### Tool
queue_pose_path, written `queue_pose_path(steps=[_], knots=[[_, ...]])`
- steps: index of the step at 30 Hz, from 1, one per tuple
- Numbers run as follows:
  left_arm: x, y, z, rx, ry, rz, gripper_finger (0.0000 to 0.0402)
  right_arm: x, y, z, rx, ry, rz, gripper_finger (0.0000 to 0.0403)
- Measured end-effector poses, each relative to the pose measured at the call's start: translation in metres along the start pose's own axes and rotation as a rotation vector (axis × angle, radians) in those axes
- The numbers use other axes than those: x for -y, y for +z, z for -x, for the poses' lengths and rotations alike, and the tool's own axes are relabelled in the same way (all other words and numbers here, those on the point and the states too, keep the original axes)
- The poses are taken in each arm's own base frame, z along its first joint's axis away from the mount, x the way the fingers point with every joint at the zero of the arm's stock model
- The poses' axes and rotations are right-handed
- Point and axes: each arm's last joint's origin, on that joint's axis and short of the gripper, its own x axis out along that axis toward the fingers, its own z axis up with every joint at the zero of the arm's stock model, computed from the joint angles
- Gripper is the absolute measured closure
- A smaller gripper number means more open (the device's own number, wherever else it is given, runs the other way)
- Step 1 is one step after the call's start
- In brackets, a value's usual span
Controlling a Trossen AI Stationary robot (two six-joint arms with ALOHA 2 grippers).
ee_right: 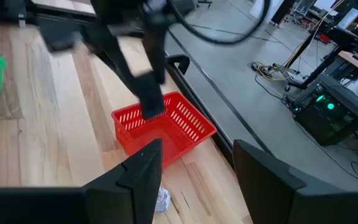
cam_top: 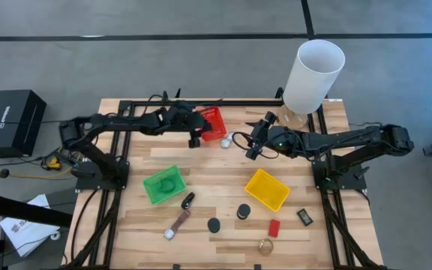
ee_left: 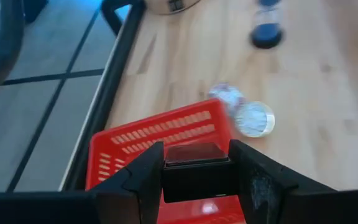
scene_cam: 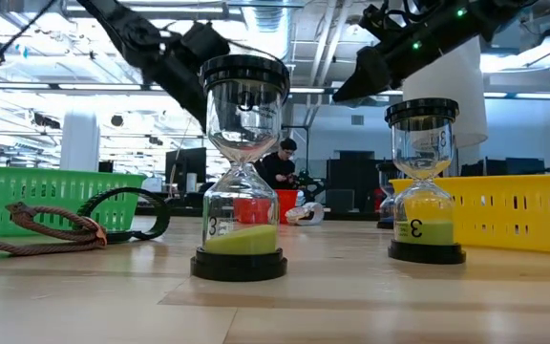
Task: Pick & Place Office items
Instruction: Put the top black digital clock into the red bin, then put the blue hourglass into the yellow bin
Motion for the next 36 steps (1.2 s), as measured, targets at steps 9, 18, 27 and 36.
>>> queue_pose_path(steps=[9, 18, 27, 36], knots=[[-0.032, -0.029, -0.025, -0.026, 0.094, 0.099, 0.0241, 0.001, 0.001, 0.0, 0.005, -0.002, 0.011, 0.0217], [-0.039, -0.046, -0.045, -0.004, 0.067, 0.165, 0.024, 0.003, 0.0, -0.002, 0.004, -0.012, 0.006, 0.0217], [-0.038, -0.051, -0.053, 0.012, 0.076, 0.159, 0.0199, 0.005, 0.001, -0.002, 0.016, -0.015, -0.001, 0.0217], [-0.039, -0.051, -0.053, 0.006, 0.087, 0.159, 0.0166, 0.005, 0.001, -0.002, 0.015, -0.014, -0.002, 0.0217]])
